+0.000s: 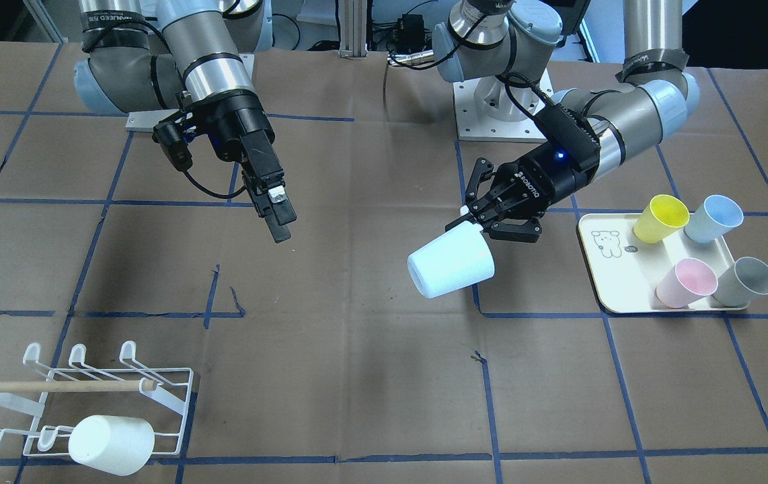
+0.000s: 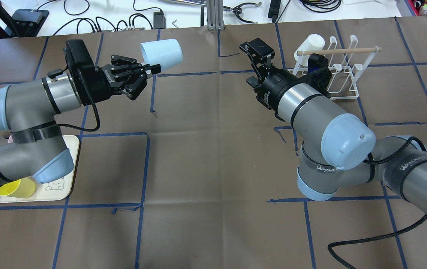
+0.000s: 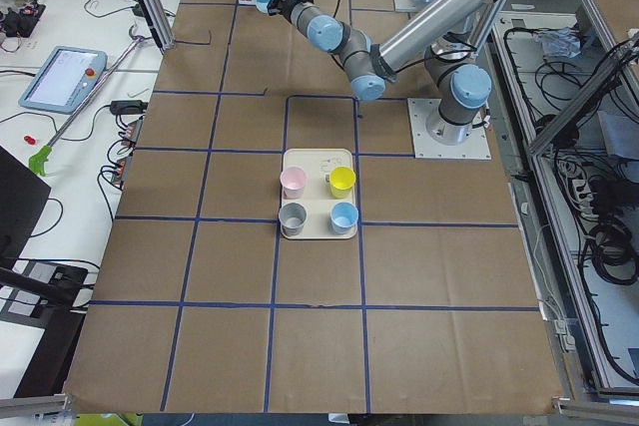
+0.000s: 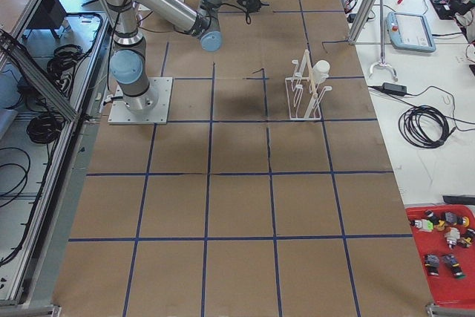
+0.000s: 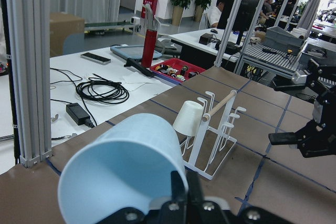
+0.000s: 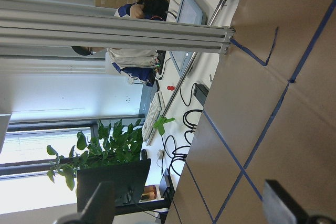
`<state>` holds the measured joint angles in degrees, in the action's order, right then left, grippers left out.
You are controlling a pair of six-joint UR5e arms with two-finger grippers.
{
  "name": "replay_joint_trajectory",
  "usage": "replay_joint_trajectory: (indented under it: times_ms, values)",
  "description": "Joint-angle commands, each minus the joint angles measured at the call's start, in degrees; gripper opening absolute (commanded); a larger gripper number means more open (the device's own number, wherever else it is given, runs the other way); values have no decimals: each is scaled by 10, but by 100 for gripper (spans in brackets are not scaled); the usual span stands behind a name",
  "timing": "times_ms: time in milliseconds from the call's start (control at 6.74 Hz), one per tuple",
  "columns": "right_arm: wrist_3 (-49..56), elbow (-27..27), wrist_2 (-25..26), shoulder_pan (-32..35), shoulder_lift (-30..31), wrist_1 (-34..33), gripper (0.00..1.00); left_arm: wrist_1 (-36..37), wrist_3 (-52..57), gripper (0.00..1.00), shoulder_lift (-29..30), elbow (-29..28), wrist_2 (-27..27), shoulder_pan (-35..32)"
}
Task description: Transfer IKEA cup to right arm and place on rack
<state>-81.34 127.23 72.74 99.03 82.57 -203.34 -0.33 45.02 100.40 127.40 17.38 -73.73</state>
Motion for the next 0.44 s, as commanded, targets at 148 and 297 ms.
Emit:
replay_joint_trajectory:
  times_ms: [148,297]
  values:
    - [-10,-1,7,22,1,41,100,171,-104,1,30,17,-1,-34]
    - [-55,-1,7,33,1,42,100,171,-109,1,27,18,2,-50]
